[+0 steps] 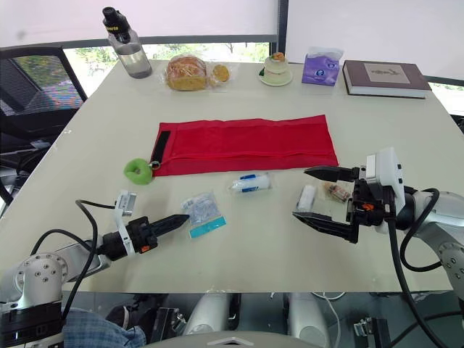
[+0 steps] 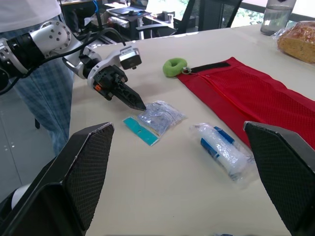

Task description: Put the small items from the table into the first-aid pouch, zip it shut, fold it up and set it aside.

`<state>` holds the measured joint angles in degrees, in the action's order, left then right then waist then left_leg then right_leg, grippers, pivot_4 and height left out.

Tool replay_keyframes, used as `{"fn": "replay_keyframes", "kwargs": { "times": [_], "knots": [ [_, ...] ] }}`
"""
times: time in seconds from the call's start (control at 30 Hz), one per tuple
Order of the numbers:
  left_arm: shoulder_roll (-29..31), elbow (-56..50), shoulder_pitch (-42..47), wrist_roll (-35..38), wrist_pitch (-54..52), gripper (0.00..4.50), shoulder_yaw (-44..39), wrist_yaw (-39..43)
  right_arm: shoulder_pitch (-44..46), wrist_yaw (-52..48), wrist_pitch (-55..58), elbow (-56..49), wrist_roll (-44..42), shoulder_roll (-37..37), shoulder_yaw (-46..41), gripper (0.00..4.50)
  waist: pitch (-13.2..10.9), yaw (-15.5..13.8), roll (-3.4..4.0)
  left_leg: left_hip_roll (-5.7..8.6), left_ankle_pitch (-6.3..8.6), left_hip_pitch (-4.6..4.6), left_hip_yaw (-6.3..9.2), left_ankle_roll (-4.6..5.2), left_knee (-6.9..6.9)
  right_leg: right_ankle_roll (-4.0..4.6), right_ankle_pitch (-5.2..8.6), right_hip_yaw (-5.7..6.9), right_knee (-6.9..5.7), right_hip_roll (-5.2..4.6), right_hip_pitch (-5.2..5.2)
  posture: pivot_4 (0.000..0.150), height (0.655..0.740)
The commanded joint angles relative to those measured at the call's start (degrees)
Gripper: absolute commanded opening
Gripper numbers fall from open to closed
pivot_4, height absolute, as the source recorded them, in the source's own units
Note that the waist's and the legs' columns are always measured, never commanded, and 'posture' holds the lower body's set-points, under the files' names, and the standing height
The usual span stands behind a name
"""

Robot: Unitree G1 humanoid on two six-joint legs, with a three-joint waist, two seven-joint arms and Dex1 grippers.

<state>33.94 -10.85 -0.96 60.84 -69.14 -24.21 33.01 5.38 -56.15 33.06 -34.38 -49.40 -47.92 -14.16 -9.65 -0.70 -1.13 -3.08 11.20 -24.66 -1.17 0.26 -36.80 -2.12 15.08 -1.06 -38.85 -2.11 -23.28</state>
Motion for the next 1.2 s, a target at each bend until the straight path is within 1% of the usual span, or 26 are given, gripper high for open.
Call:
{"fn": "replay_keyframes", "kwargs": {
  "times": [0.03,0.1,0.13,0.17,0.27,0.3,0.4,0.5,0.63,0.73,0.77,0.8,0.87,0.93,0.97,1.0,1.13,1.2],
  "knots": [
    [0.95,-2.53,-0.56,0.61,0.87,1.19,-0.52,0.58,0.40,-0.10,-1.51,-1.03,0.35,0.18,-0.25,4.50,-0.02,0.02,-0.03,-0.01,0.00,-0.04,0.00,0.00,0.01,0.00,0.00,-0.01,0.00,0.00,-0.05,0.150,0.7400],
    [0.73,-2.52,0.22,1.60,-0.31,2.20,-0.99,-1.22,0.48,-0.12,-1.75,-0.86,0.58,0.32,-0.09,4.50,-0.02,0.01,-0.03,-0.04,0.00,-0.05,-0.01,0.00,0.01,0.00,0.00,-0.01,0.00,0.00,-0.06,0.150,0.7400],
    [0.61,-2.47,0.68,1.88,-0.72,2.80,-1.17,-2.33,0.50,-0.15,-1.86,-0.79,0.67,0.37,-0.03,4.50,-0.02,-0.08,-0.03,-0.04,0.00,-0.05,-0.01,0.00,0.02,0.00,0.00,-0.01,0.00,0.00,-0.06,0.150,0.7400],
    [0.53,-2.05,2.21,1.95,-2.45,3.32,-0.69,-4.78,0.58,-0.20,-2.02,-0.63,0.82,0.44,0.09,4.50,-0.01,-0.18,-0.03,-0.04,0.00,-0.05,0.01,0.00,0.02,0.00,0.00,0.01,-0.01,0.00,-0.06,0.150,0.7400],
    [0.25,-1.66,5.64,1.33,-5.80,4.39,1.15,-10.32,0.72,-0.36,-2.28,-0.37,1.10,0.60,0.33,4.50,-0.01,-0.18,-0.02,-0.01,-0.01,-0.01,0.05,0.01,0.01,-0.05,0.03,0.04,-0.02,0.03,-0.04,0.150,0.7400],
    [-0.85,-1.88,7.45,2.40,-7.36,4.45,1.39,-12.60,0.80,-0.40,-2.34,-0.31,1.18,0.65,0.41,4.50,0.00,-0.14,-0.01,0.00,-0.01,0.02,0.06,0.01,0.00,-0.07,0.04,0.04,-0.02,0.03,0.01,0.150,0.7400],
    [-3.82,-2.17,11.57,4.04,-11.24,4.45,1.08,-19.20,0.78,-0.62,-2.48,-0.19,1.41,0.66,0.36,4.50,0.02,-0.15,0.00,0.02,-0.01,0.05,0.05,0.02,-0.04,-0.10,0.05,0.01,0.00,0.06,0.06,0.150,0.7400],
    [-5.64,-1.55,13.12,4.71,-14.14,4.45,-0.64,-23.72,0.55,-0.66,-2.61,-0.21,1.50,0.62,0.05,4.50,0.02,-0.14,0.00,0.07,-0.01,0.02,0.06,0.02,-0.04,-0.09,0.01,-0.04,-0.01,0.10,0.08,0.150,0.7400],
    [-7.32,0.01,14.24,4.61,-17.39,4.45,-1.84,-27.79,-0.06,-0.53,-2.96,-0.43,1.64,0.69,-0.23,4.50,0.02,-0.10,0.00,0.09,-0.01,0.07,0.09,0.02,-0.03,-0.15,-0.03,-0.05,-0.01,0.14,0.11,0.150,0.7400],
    [-7.62,0.91,14.66,2.85,-18.95,3.64,-1.17,-29.45,-0.16,-0.24,-3.08,-0.58,1.61,0.87,-0.27,4.50,0.03,-0.01,-0.01,0.09,-0.01,0.15,0.11,0.02,-0.04,-0.19,-0.01,-0.05,-0.01,0.15,0.17,0.150,0.7400],
    [-7.38,0.98,14.81,2.42,-19.27,3.13,-0.68,-29.54,-0.16,-0.19,-3.14,-0.57,1.63,0.92,-0.29,4.50,0.03,0.01,-0.01,0.10,-0.01,0.22,0.11,0.01,-0.04,-0.21,0.01,-0.06,0.00,0.15,0.23,0.150,0.7400],
    [-6.69,0.69,14.88,1.48,-19.28,2.79,0.49,-29.46,-0.15,-0.14,-3.20,-0.55,1.66,0.96,-0.31,4.50,0.03,0.01,-0.01,0.09,-0.01,0.24,0.10,0.01,-0.03,-0.20,0.01,-0.06,0.00,0.15,0.26,0.150,0.7400],
    [-6.10,0.31,15.24,-0.17,-19.10,1.77,2.13,-29.34,-0.14,-0.07,-3.37,-0.51,1.77,1.05,-0.32,4.50,0.03,0.01,-0.01,0.09,-0.01,0.24,0.08,0.01,-0.01,-0.15,-0.02,-0.08,0.04,0.14,0.26,0.150,0.7400],
    [-5.85,0.13,15.75,-2.03,-18.57,0.89,3.65,-29.50,-0.11,0.04,-3.60,-0.48,1.88,1.20,-0.30,4.50,0.03,-0.10,-0.01,0.10,0.00,0.23,0.05,0.00,0.01,-0.07,-0.07,-0.10,0.06,0.13,0.26,0.150,0.7400],
    [-5.97,0.15,15.96,-2.78,-18.30,0.26,4.17,-29.70,-0.12,0.02,-3.66,-0.45,1.85,1.24,-0.36,4.50,0.03,-0.12,-0.01,0.11,0.00,0.22,0.06,0.00,0.01,-0.05,-0.08,-0.10,0.08,0.13,0.26,0.150,0.7400],
    [-5.96,0.12,16.06,-3.43,-18.13,0.06,4.81,-29.63,-0.13,0.05,-3.69,-0.46,1.83,1.26,-0.39,4.50,0.05,-0.14,0.02,0.12,0.00,0.20,0.08,0.00,0.01,-0.05,-0.08,-0.10,0.09,0.13,0.26,0.150,0.7400],
    [-6.17,-0.33,15.80,-5.07,-17.88,0.06,6.07,-28.92,-0.15,0.20,-3.75,-0.48,1.79,1.26,-0.43,4.50,0.09,-0.12,0.06,0.25,0.00,0.30,0.10,0.01,0.01,-0.11,-0.04,-0.20,0.09,0.09,0.37,0.150,0.7400],
    [-6.26,-0.57,15.68,-5.52,-17.86,0.06,6.25,-28.43,-0.19,0.27,-3.80,-0.48,1.83,1.26,-0.42,4.50,0.10,-0.12,0.07,0.26,0.00,0.50,0.09,0.00,0.02,-0.19,0.02,-0.21,0.11,0.06,0.53,0.150,0.7400]
  ]
}}
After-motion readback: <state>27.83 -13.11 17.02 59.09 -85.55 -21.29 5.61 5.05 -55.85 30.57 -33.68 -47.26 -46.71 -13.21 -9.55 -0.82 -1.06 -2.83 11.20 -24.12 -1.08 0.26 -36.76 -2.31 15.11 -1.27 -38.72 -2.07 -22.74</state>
